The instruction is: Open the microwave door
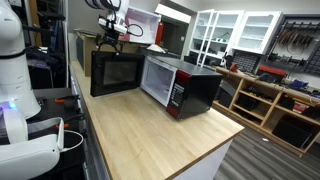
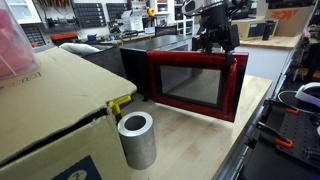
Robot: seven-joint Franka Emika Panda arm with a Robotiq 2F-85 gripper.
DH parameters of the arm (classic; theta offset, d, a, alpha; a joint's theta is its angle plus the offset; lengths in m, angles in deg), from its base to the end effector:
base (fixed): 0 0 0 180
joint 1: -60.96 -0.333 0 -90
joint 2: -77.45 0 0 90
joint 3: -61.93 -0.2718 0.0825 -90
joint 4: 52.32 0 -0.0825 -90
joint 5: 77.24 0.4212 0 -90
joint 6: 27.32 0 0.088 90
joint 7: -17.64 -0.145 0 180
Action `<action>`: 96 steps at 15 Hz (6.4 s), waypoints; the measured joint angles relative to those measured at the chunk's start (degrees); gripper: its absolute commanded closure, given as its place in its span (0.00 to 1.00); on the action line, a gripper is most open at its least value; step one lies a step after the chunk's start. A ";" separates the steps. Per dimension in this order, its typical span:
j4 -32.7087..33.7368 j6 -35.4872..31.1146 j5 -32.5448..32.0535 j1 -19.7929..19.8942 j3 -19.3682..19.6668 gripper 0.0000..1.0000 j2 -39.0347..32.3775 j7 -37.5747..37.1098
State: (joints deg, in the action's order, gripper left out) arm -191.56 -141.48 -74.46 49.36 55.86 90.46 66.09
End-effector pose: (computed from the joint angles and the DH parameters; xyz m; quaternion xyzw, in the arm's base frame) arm 0.4410 0.1426 0.2732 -0.8414 -0.5300 0.0993 0.0369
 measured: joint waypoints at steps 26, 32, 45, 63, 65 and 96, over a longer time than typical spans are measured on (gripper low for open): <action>0.06 -7.45 1.46 -1.57 -3.82 0.00 0.49 -35.77; 0.10 -8.42 1.23 -1.64 -4.52 0.00 -0.22 -37.72; 1.90 -14.79 -1.58 -2.55 -9.82 0.00 -3.47 -50.54; 8.08 -10.35 1.82 -6.15 -9.86 0.00 4.39 -49.78; 8.17 -9.28 1.86 -6.11 -9.34 0.00 5.79 -49.78; 8.80 -2.00 -9.30 7.75 3.92 0.00 -2.57 -33.92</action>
State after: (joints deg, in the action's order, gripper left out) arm -182.76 -143.48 -83.76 57.11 59.78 87.88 32.17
